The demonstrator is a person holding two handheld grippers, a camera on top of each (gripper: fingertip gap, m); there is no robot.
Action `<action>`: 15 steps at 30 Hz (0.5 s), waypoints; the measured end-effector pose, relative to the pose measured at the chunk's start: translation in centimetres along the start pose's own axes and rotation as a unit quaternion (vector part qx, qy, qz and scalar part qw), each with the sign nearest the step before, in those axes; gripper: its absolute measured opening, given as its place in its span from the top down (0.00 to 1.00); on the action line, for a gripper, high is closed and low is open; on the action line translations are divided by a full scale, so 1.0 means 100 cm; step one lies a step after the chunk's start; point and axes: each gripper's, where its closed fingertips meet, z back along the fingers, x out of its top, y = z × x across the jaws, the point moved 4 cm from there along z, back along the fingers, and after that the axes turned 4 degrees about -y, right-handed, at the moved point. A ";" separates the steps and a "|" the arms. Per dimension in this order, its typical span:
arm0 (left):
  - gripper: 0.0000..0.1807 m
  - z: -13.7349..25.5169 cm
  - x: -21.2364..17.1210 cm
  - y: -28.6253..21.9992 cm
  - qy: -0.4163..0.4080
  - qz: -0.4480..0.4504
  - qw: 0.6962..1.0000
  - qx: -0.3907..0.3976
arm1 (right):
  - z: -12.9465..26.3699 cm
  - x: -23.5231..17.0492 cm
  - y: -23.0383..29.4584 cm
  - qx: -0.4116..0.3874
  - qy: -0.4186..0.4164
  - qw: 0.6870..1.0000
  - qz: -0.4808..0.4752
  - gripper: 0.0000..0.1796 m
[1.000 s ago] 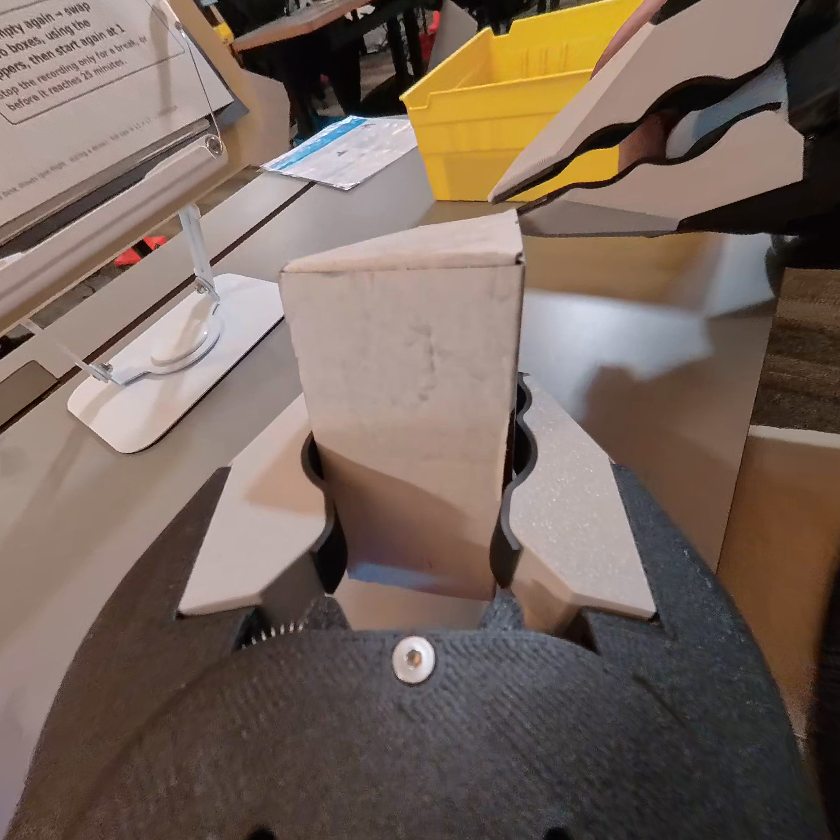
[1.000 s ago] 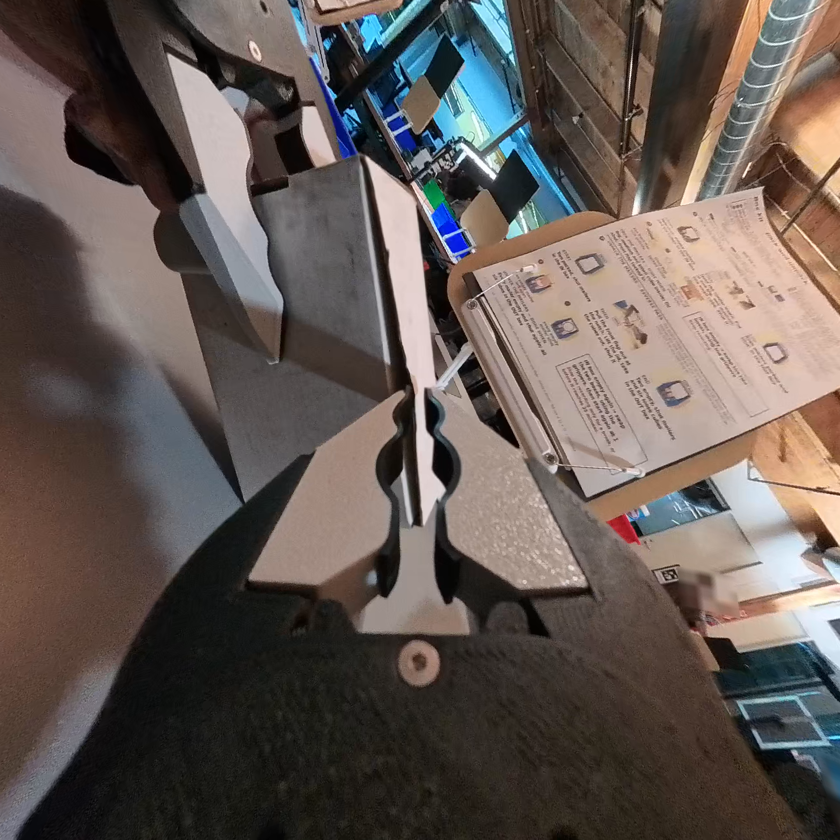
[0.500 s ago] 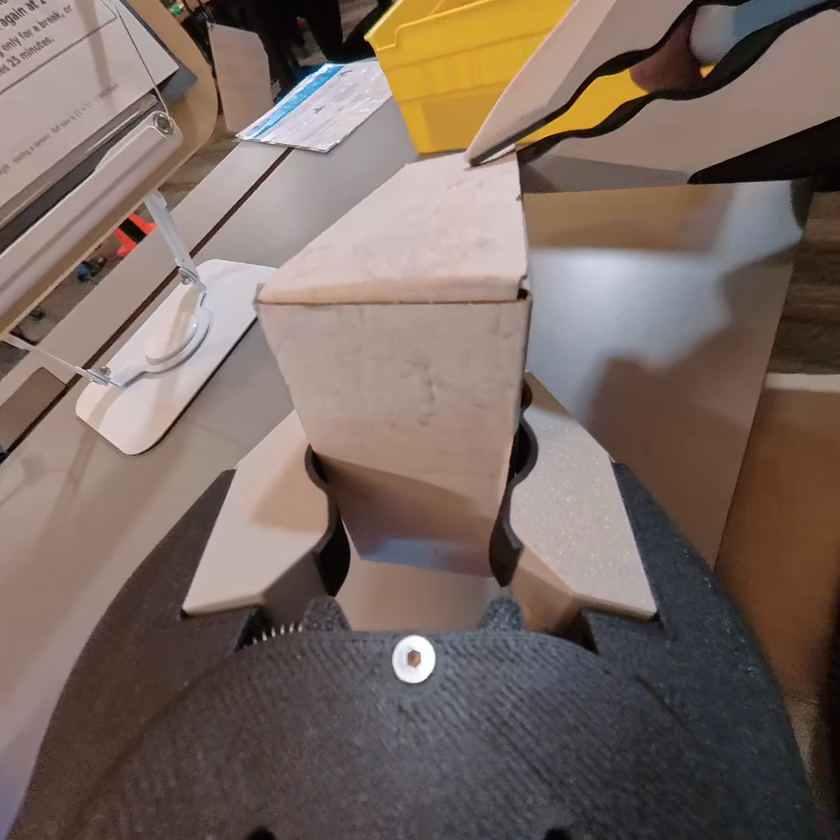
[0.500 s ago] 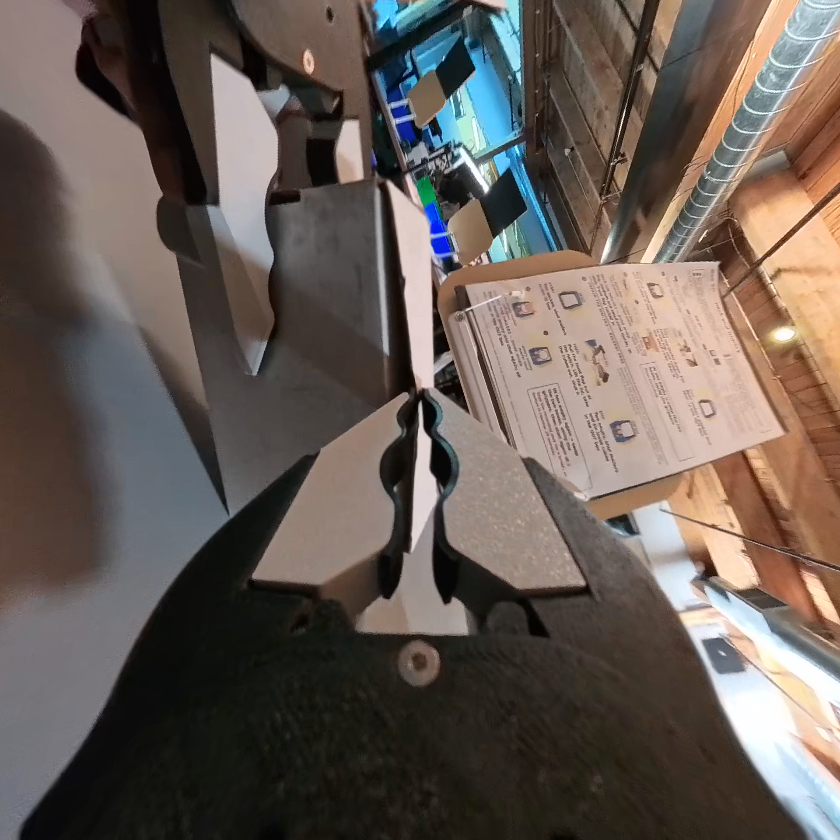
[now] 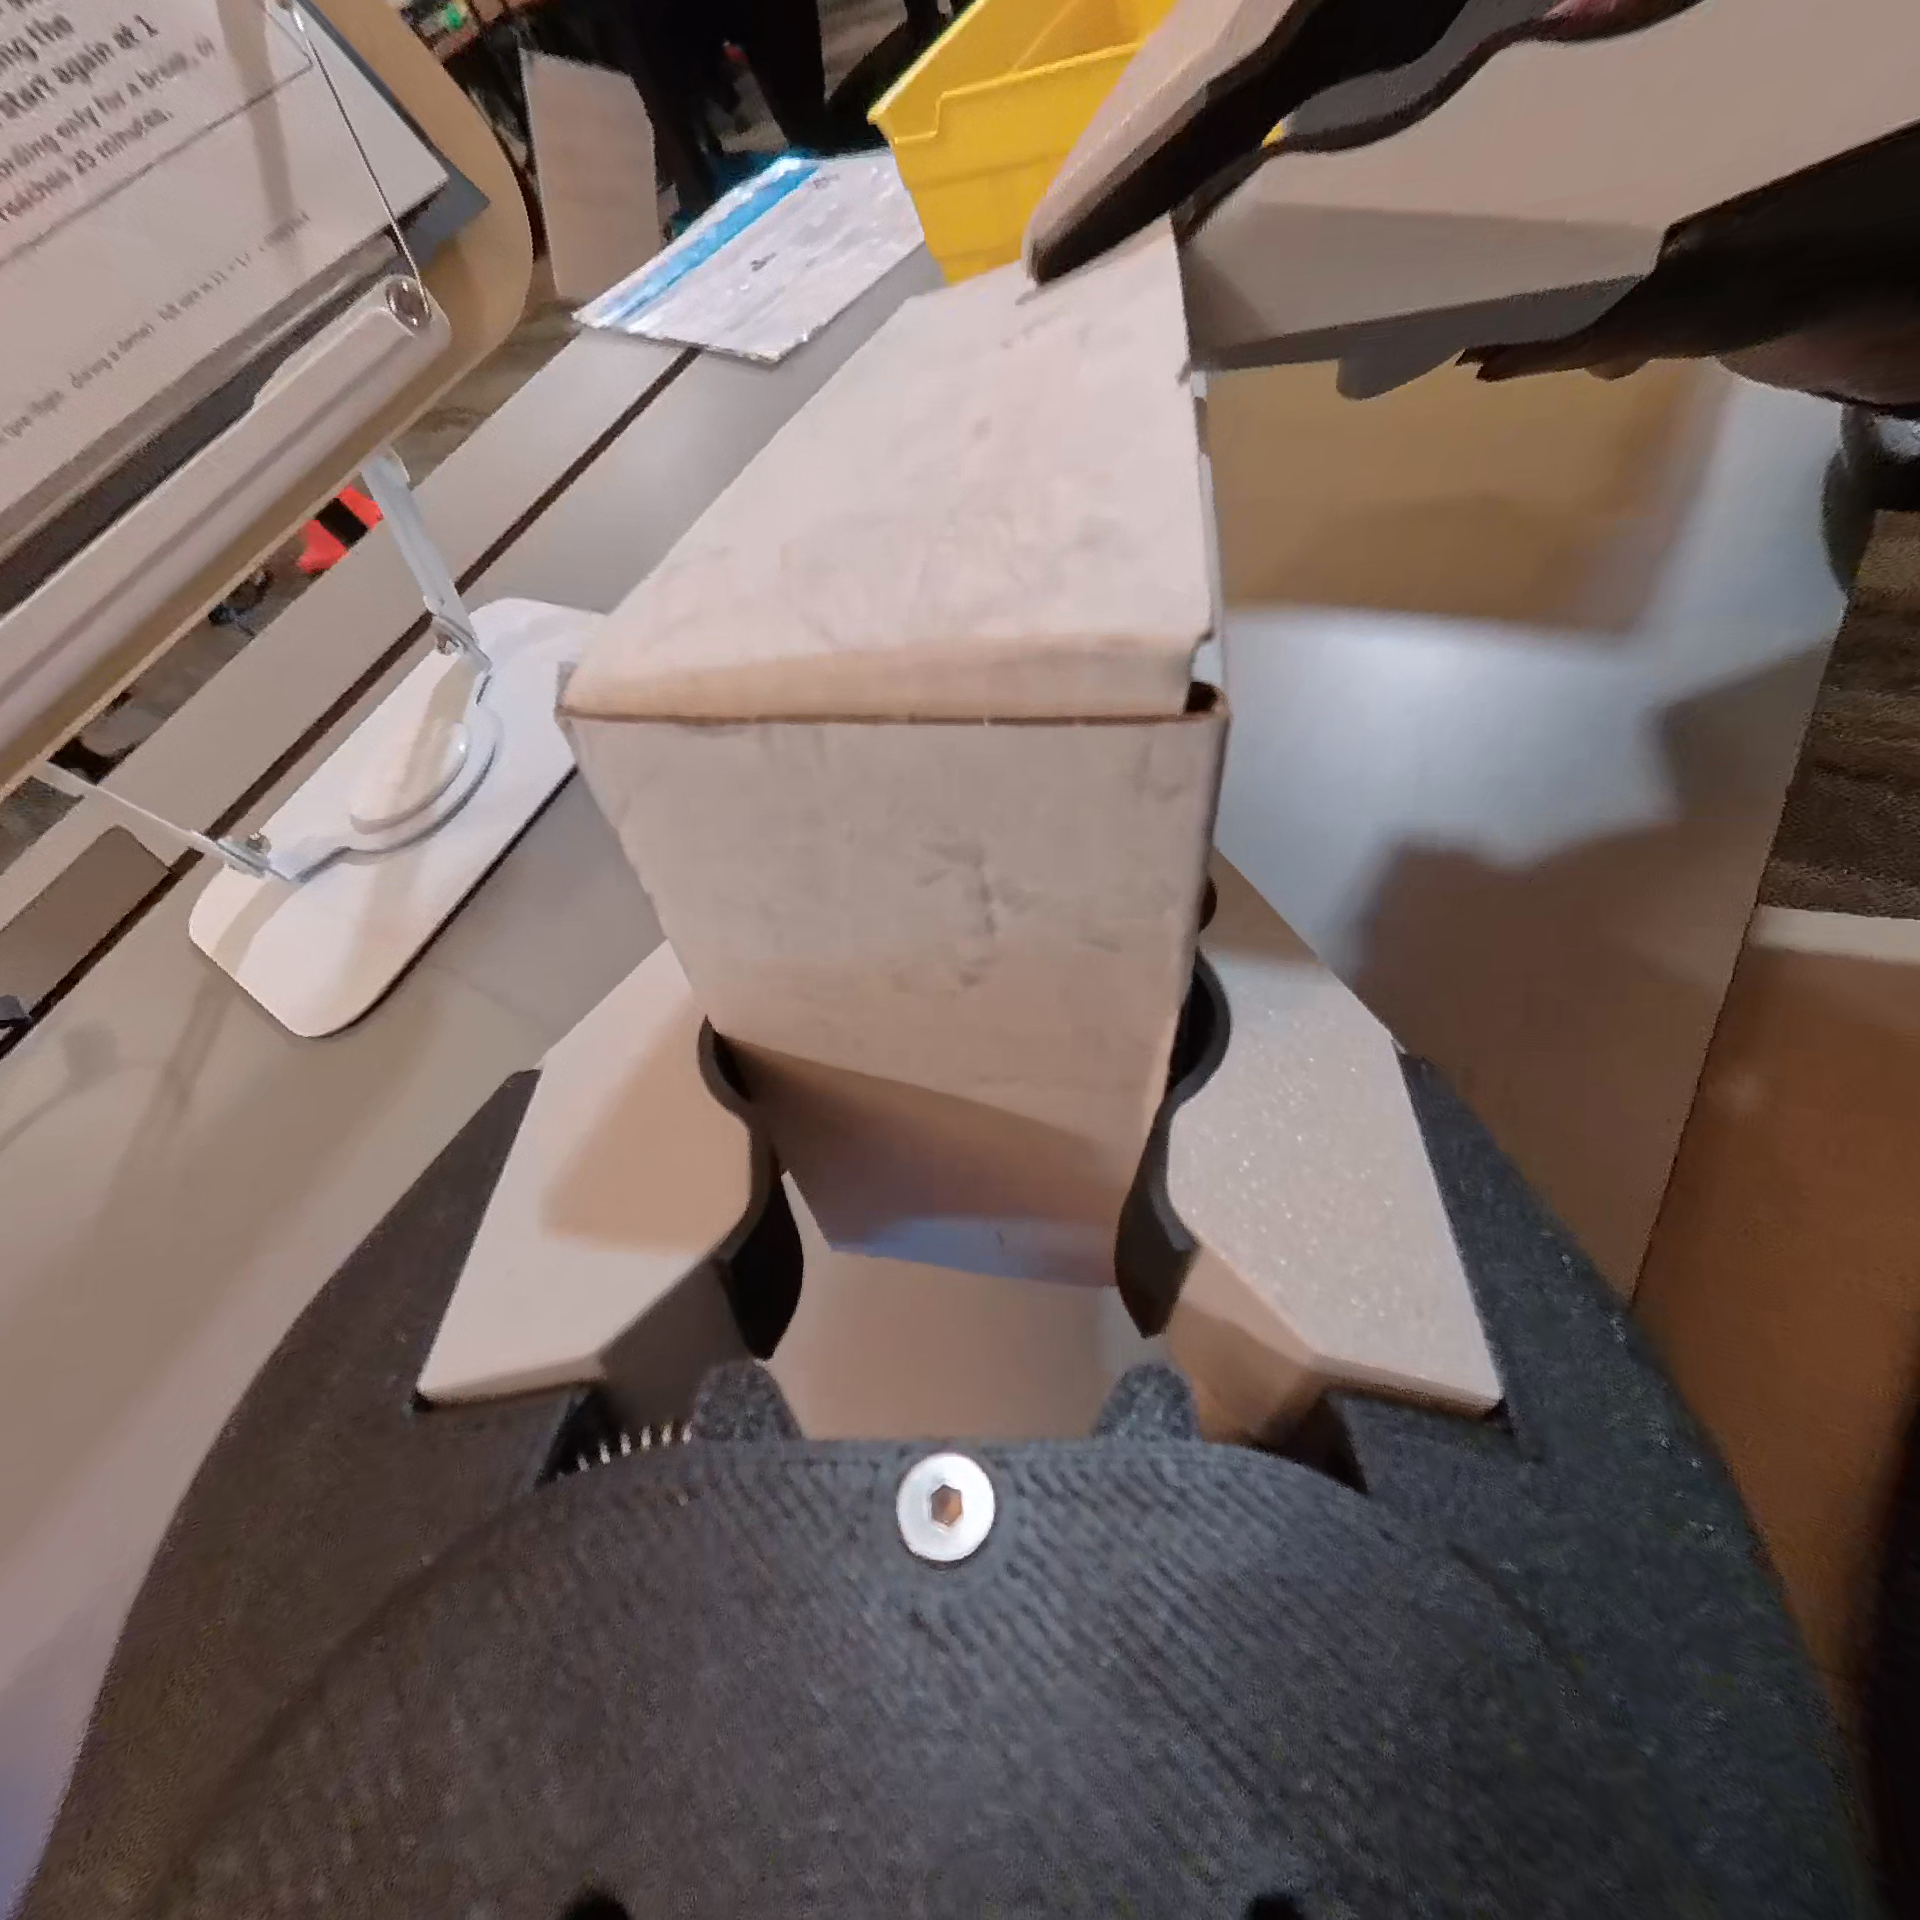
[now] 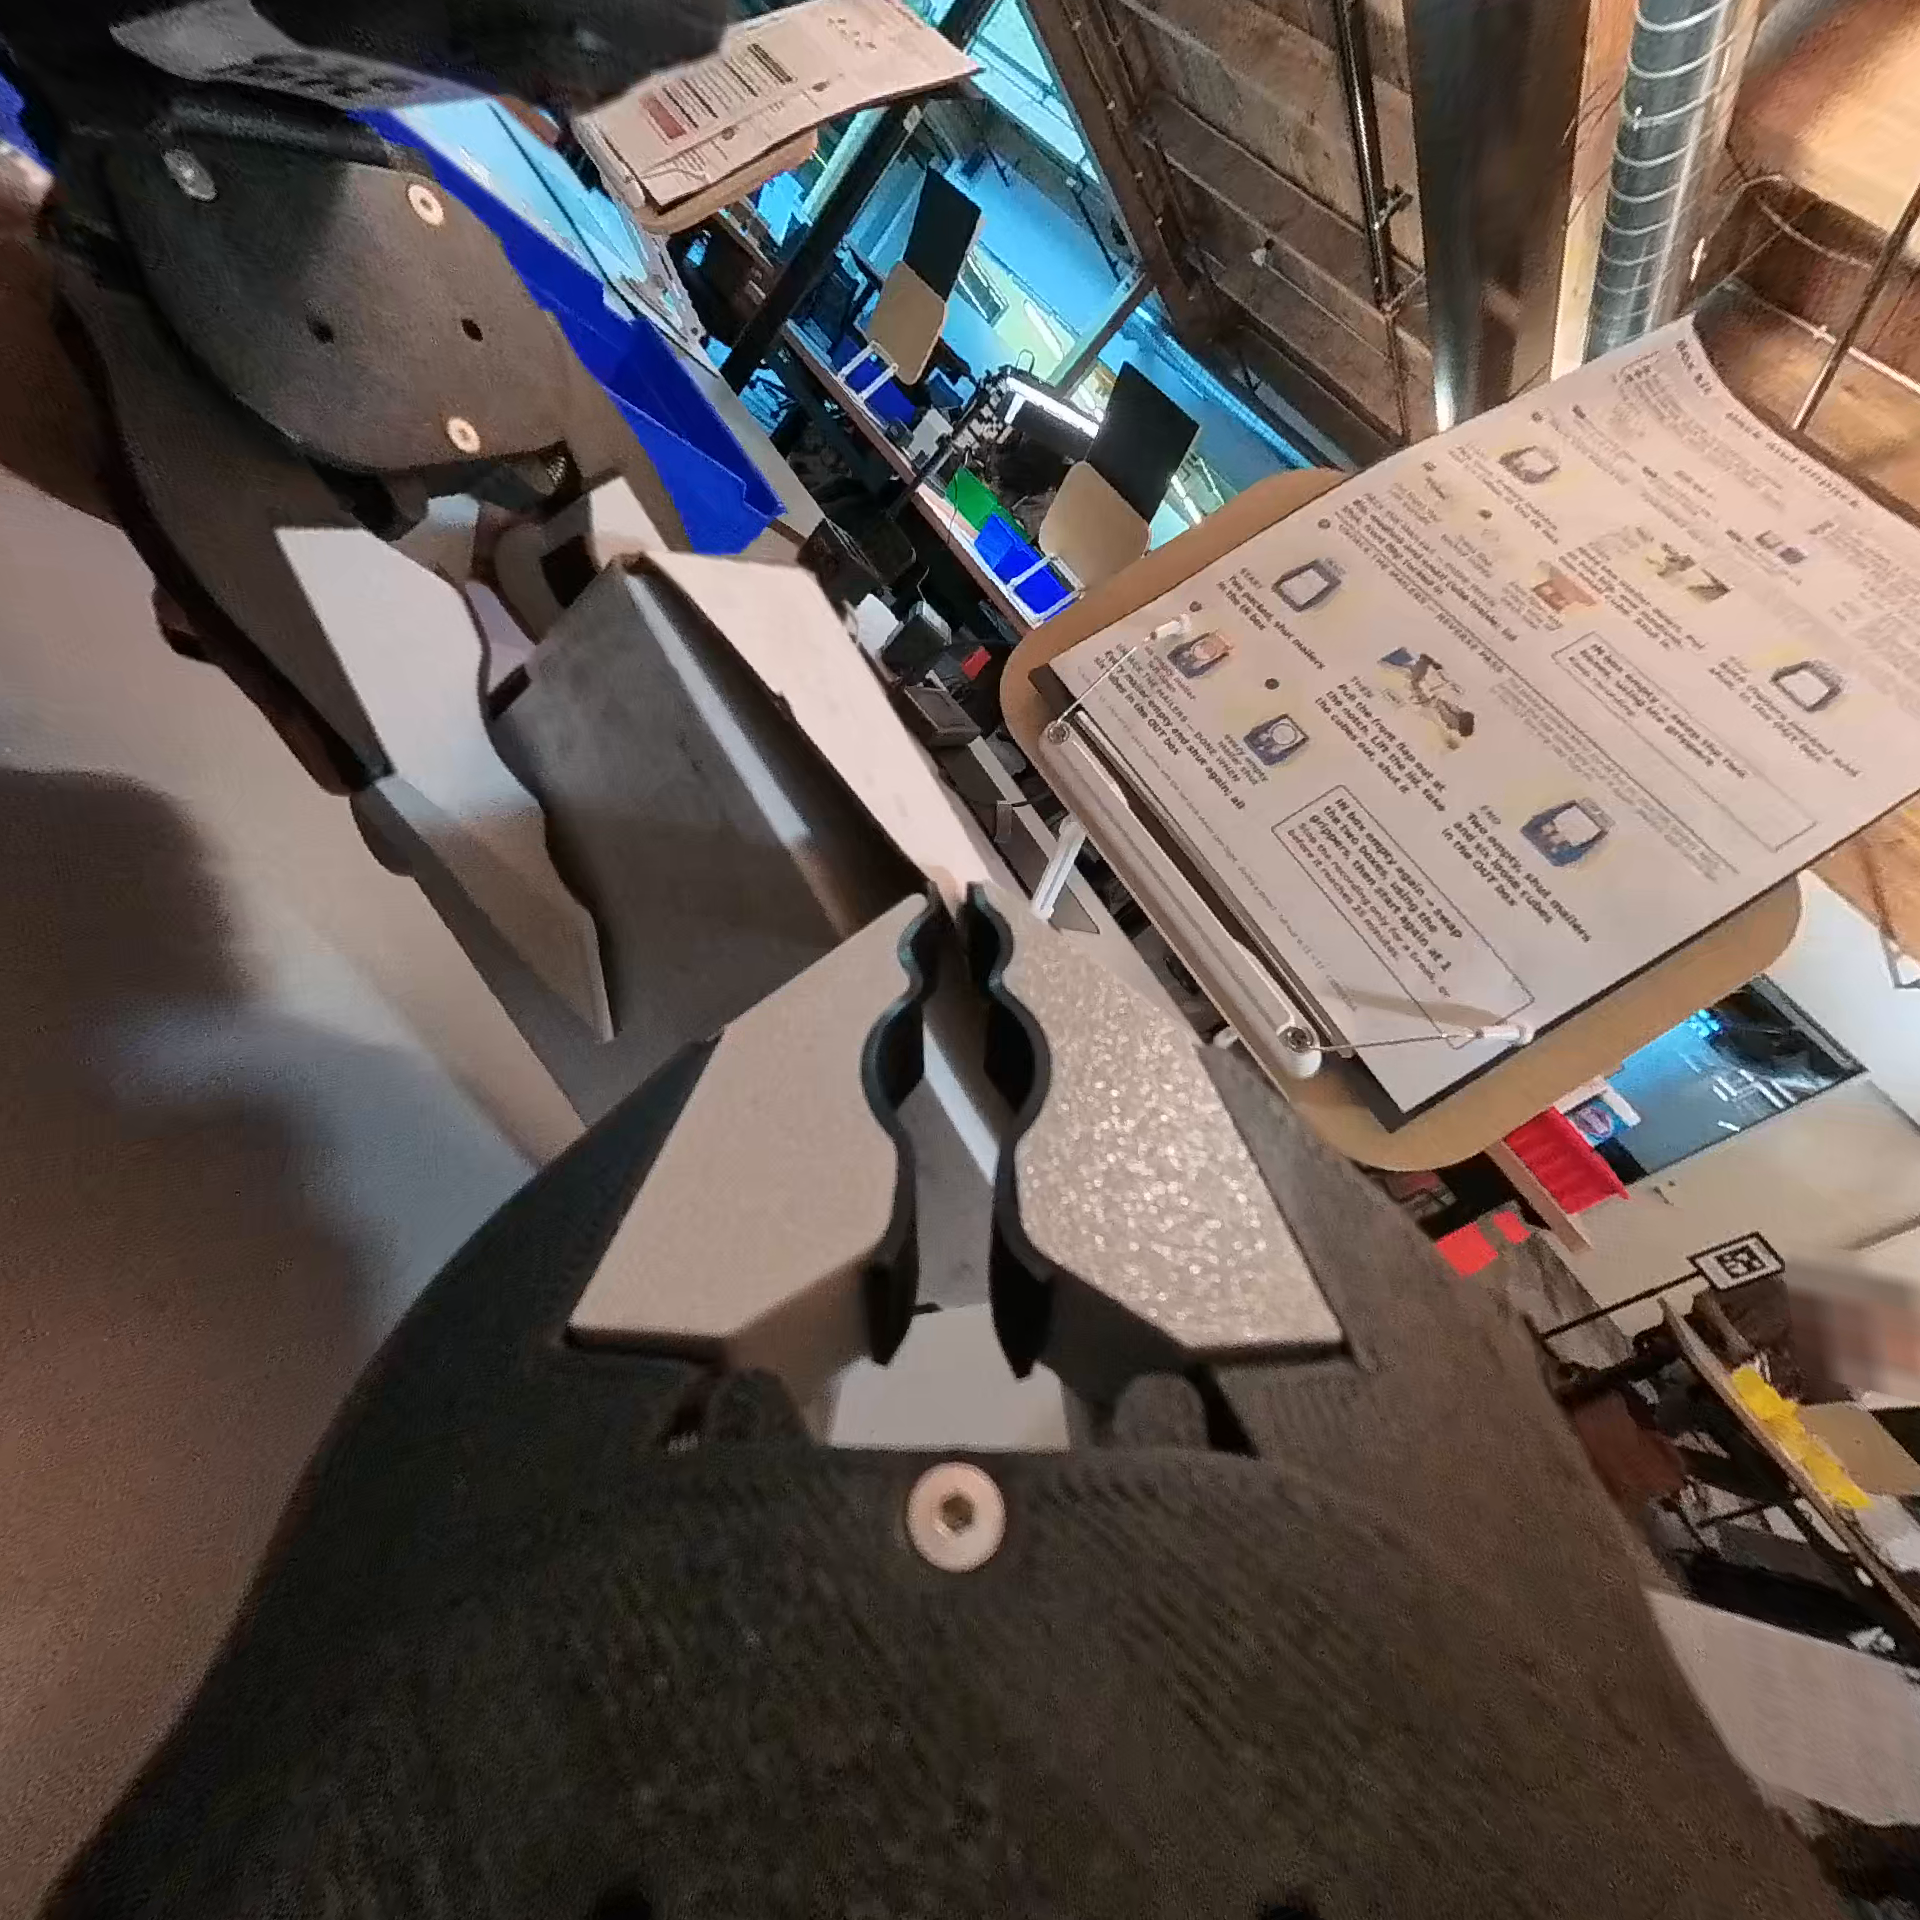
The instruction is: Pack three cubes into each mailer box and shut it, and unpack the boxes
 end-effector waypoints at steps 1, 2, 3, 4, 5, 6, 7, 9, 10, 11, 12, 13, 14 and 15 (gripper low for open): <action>0.57 -0.001 0.001 0.000 0.002 -0.002 1.000 0.004 | 0.000 0.000 -0.002 -0.002 0.001 1.000 -0.007 0.98; 0.57 -0.002 0.002 0.000 -0.001 -0.003 1.000 0.006 | 0.000 -0.001 -0.004 -0.003 0.000 1.000 -0.016 0.99; 0.57 -0.002 0.003 0.000 -0.002 -0.001 1.000 0.001 | 0.001 0.000 -0.005 -0.003 -0.001 1.000 -0.023 0.99; 0.57 -0.002 0.003 0.000 -0.002 0.000 1.000 -0.001 | 0.001 0.000 -0.005 -0.003 -0.001 1.000 -0.028 0.98; 0.57 -0.002 0.002 -0.001 0.002 -0.004 1.000 -0.003 | 0.001 0.001 -0.007 -0.010 -0.001 0.999 -0.033 0.98; 0.56 -0.004 -0.009 -0.007 0.037 -0.049 0.998 -0.012 | 0.004 0.004 -0.016 -0.035 -0.014 0.998 -0.050 0.98; 0.56 -0.008 -0.019 -0.011 0.060 -0.116 0.991 0.005 | 0.005 0.006 -0.022 -0.028 -0.024 0.995 -0.089 0.98; 0.56 -0.008 -0.009 -0.022 0.029 -0.070 0.997 -0.016 | 0.006 0.005 -0.031 -0.033 -0.024 0.991 -0.131 0.98; 0.56 -0.008 -0.006 -0.022 0.026 -0.050 0.998 -0.023 | 0.007 0.003 -0.033 -0.042 -0.019 0.993 -0.111 0.98; 0.56 -0.008 -0.006 -0.019 0.027 -0.058 0.998 -0.015 | 0.009 0.003 -0.032 -0.045 -0.020 0.995 -0.092 0.98; 0.56 -0.009 -0.009 -0.017 0.031 -0.071 0.997 -0.009 | 0.010 0.004 -0.031 -0.042 -0.022 0.996 -0.081 0.98; 0.56 -0.010 -0.011 -0.016 0.031 -0.071 0.997 -0.008 | 0.010 0.005 -0.029 -0.036 -0.023 0.996 -0.075 0.98; 0.56 -0.010 -0.014 -0.015 0.030 -0.066 0.997 -0.005 | 0.010 0.006 -0.027 -0.031 -0.023 0.997 -0.072 0.98; 0.55 -0.011 -0.015 -0.011 0.027 -0.060 0.998 0.002 | 0.008 0.006 -0.025 -0.026 -0.022 0.997 -0.069 0.98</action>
